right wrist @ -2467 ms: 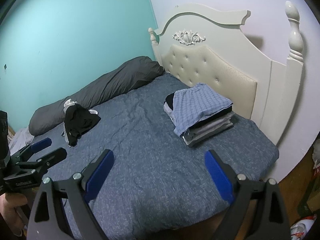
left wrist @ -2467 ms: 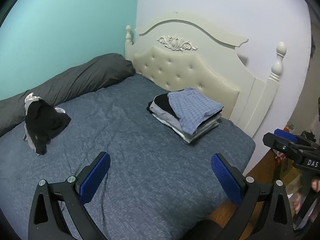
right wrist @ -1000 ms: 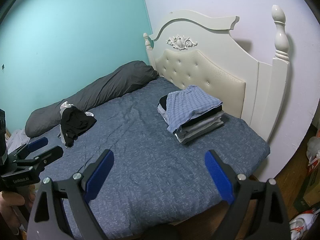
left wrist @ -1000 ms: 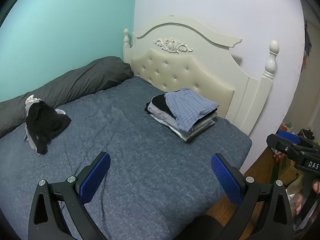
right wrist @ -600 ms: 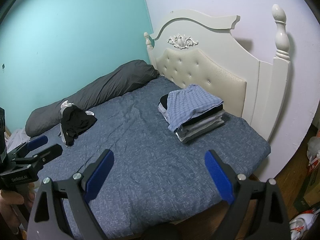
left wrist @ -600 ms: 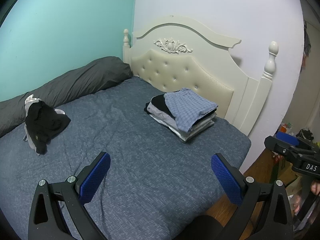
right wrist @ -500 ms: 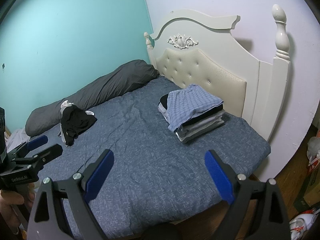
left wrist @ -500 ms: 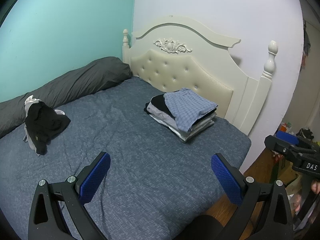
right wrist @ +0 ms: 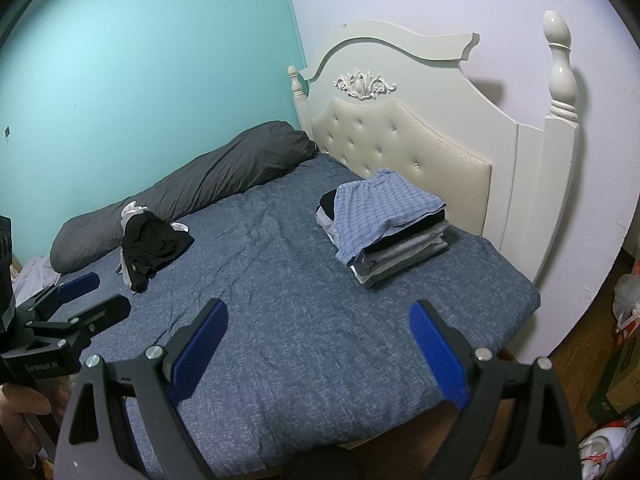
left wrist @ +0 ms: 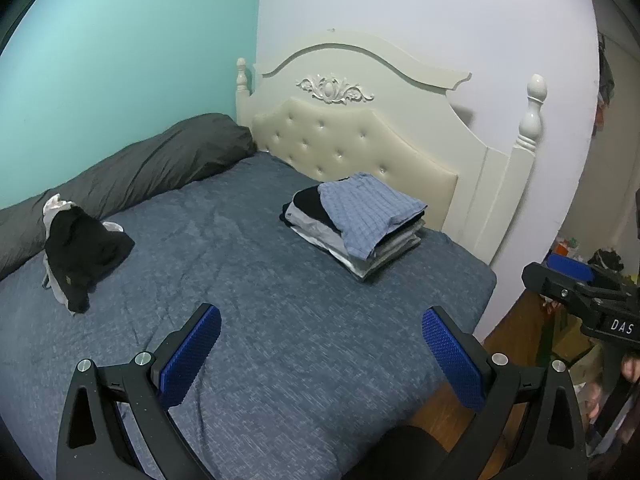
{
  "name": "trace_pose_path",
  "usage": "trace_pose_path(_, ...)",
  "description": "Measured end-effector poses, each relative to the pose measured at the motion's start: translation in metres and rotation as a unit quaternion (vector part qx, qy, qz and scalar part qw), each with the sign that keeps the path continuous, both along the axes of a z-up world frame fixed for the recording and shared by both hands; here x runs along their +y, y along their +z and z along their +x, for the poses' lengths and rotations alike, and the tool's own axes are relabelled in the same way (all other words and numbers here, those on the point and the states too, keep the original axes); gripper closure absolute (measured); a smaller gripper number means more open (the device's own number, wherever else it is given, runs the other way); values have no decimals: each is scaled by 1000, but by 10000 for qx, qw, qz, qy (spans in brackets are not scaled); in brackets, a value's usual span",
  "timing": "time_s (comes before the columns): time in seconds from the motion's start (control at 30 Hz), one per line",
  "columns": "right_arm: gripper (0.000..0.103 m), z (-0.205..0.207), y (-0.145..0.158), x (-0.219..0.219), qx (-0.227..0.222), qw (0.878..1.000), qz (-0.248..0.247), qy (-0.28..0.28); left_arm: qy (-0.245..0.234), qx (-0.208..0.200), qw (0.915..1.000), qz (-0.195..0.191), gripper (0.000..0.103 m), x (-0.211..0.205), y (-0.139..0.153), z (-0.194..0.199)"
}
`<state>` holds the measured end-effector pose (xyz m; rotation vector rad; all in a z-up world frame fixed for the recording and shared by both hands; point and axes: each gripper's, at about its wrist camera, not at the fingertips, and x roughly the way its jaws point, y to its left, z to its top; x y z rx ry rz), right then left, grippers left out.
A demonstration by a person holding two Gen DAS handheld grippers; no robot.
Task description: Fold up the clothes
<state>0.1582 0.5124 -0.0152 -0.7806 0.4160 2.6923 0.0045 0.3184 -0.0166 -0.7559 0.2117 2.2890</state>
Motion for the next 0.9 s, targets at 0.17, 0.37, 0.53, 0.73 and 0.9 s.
trace_pose_path(0.17, 10, 1, 0, 0, 4, 10000, 3, 2, 20, 19, 10000, -31, 0, 1, -1, 0)
trace_pose_path(0.37, 10, 1, -1, -1, -20, 10000, 7, -14, 84, 10, 10000, -40, 0, 0, -1, -2)
trace_pose_path(0.53, 10, -1, -2, 0, -49, 10000, 7, -20, 118, 10, 9999, -43, 0, -1, -1, -3)
trace_pose_path(0.73, 10, -1, -4, 1, -66, 10000, 3, -24, 147, 21, 9999, -65, 0, -2, -1, -4)
trace_pose_path(0.9, 10, -1, -5, 0, -77, 10000, 1, -27, 133, 4, 9999, -69, 0, -2, -2, -3)
